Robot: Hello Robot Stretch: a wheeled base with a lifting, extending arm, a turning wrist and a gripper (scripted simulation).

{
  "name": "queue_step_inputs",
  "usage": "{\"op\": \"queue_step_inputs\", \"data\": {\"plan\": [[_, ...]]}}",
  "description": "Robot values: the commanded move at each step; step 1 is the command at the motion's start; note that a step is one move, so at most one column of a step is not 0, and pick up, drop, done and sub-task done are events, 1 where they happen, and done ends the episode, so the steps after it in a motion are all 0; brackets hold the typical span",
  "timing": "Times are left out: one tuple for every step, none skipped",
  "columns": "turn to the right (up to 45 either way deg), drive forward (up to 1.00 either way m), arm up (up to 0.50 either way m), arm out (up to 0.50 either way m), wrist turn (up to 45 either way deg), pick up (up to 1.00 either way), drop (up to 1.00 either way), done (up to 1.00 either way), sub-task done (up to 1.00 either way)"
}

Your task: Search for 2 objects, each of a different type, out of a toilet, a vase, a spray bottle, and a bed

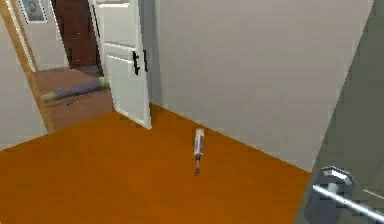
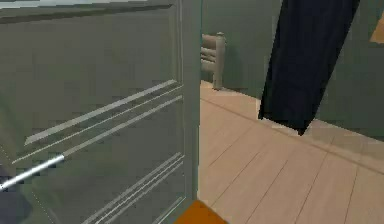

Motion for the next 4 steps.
{"op": "queue_step_inputs", "data": {"plan": [[-33.0,0.0,0.0,0.0,0.0,0.0,0.0,0.0,0.0],[0.0,0.55,0.0,0.0,0.0,0.0,0.0,0.0,0.0],[-18.0,0.0,0.0,0.0,0.0,0.0,0.0,0.0,0.0],[0.0,0.95,0.0,0.0,0.0,0.0,0.0,0.0,0.0]]}}
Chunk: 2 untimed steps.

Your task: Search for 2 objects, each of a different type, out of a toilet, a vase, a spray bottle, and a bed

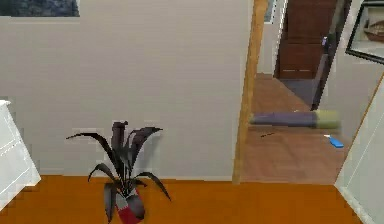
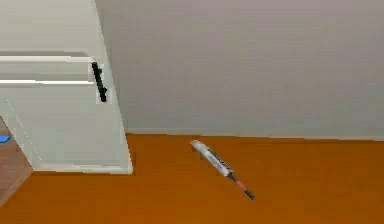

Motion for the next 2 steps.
{"op": "queue_step_inputs", "data": {"plan": [[-42.0,0.0,0.0,0.0,0.0,0.0,0.0,0.0,0.0],[0.0,0.2,0.0,0.0,0.0,0.0,0.0,0.0,0.0]]}}
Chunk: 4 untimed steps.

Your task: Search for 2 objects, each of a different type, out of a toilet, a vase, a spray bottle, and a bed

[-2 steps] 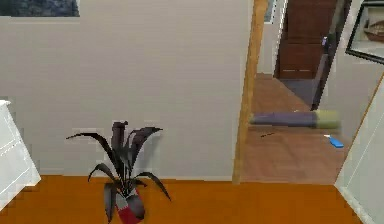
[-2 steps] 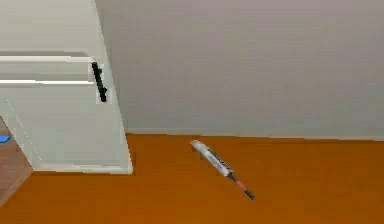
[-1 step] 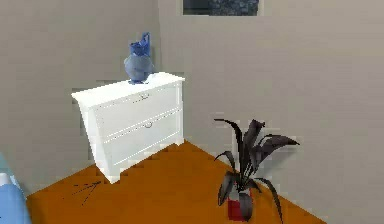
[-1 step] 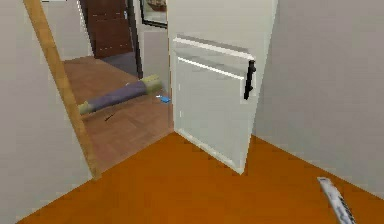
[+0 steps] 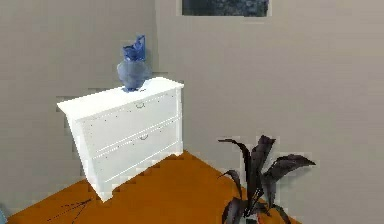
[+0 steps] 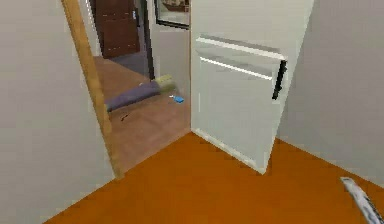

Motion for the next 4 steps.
{"op": "queue_step_inputs", "data": {"plan": [[-36.0,0.0,0.0,0.0,0.0,0.0,0.0,0.0,0.0],[0.0,1.0,0.0,0.0,0.0,0.0,0.0,0.0,0.0],[-24.0,0.0,0.0,0.0,0.0,0.0,0.0,0.0,0.0],[0.0,0.1,0.0,0.0,0.0,0.0,0.0,0.0,0.0]]}}
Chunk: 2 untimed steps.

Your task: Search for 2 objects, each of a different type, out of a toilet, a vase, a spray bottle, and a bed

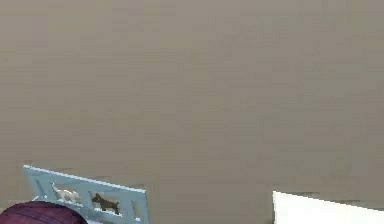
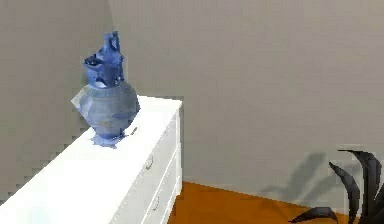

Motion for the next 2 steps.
{"op": "queue_step_inputs", "data": {"plan": [[45.0,0.0,0.0,0.0,0.0,0.0,0.0,0.0,0.0],[24.0,0.0,0.0,0.0,0.0,0.0,0.0,0.0,0.0]]}}
